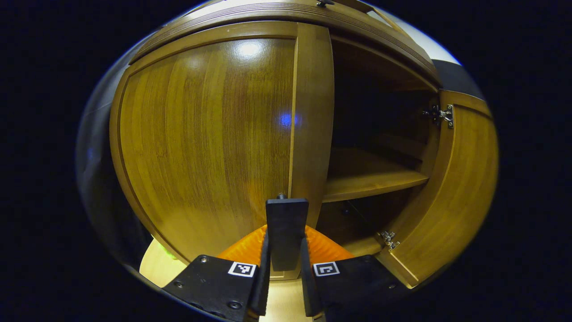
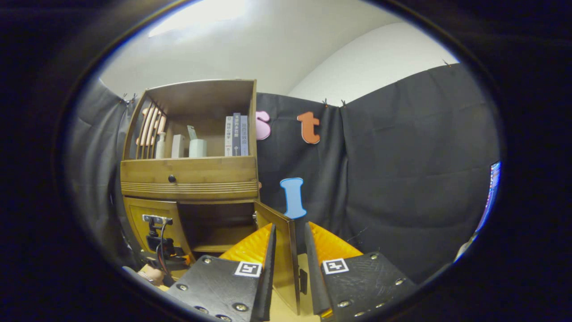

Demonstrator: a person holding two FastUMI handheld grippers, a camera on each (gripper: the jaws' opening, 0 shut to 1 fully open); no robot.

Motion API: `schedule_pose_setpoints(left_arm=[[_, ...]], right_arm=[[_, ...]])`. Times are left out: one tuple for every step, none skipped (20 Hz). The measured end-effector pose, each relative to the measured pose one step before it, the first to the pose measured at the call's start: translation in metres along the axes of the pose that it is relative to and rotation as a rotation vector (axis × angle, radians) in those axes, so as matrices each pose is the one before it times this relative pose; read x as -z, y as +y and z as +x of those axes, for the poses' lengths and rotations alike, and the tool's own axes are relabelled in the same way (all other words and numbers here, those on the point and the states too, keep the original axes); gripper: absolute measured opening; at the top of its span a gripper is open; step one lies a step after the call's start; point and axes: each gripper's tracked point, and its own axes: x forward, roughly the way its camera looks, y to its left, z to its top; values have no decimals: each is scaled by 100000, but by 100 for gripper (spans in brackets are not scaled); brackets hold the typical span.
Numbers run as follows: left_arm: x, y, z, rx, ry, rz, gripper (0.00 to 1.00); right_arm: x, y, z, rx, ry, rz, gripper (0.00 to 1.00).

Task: Open the right door of the double-door shoe cabinet with the right hand, and open the left door with the left hand.

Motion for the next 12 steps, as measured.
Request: schedule_pose_setpoints(left_arm=[[-151, -16, 143, 567, -607, 270, 33], [-39, 12, 11, 336, -513, 368, 33], [-23, -25, 35, 117, -409, 386, 32], [-74, 69, 16, -129, -613, 40, 32], [0, -32, 76, -242, -581, -292, 32], [-85, 33, -7, -6, -676, -147, 32], [-74, -13, 2, 231, -911, -344, 32], [-188, -27, 3, 335, -830, -290, 32], [33, -67, -8, 331, -348, -94, 32], [-43, -2, 48, 400, -10, 126, 34], [20, -45, -27, 397, -396, 219, 35], [-72, -3, 48, 266, -377, 123, 34]], right_arm=[[126, 212, -107, -845, 554, 166, 35], [19, 249, 32, -1015, 638, 200, 35], [160, 216, -134, -1156, 679, 16, 36], [69, 240, -37, -1158, 638, -141, 36], [163, 169, -183, -1185, 800, -260, 36], [51, 173, -13, -1210, 636, -269, 36], [76, 158, -128, -1158, 471, -180, 35], [45, 243, -12, -1305, 437, 72, 35], [81, 280, -49, -1381, 463, 192, 35], [55, 264, 30, -1380, 389, 173, 26], [54, 282, -146, -1346, 414, 108, 27], [59, 272, 16, -1422, 423, 171, 26]])
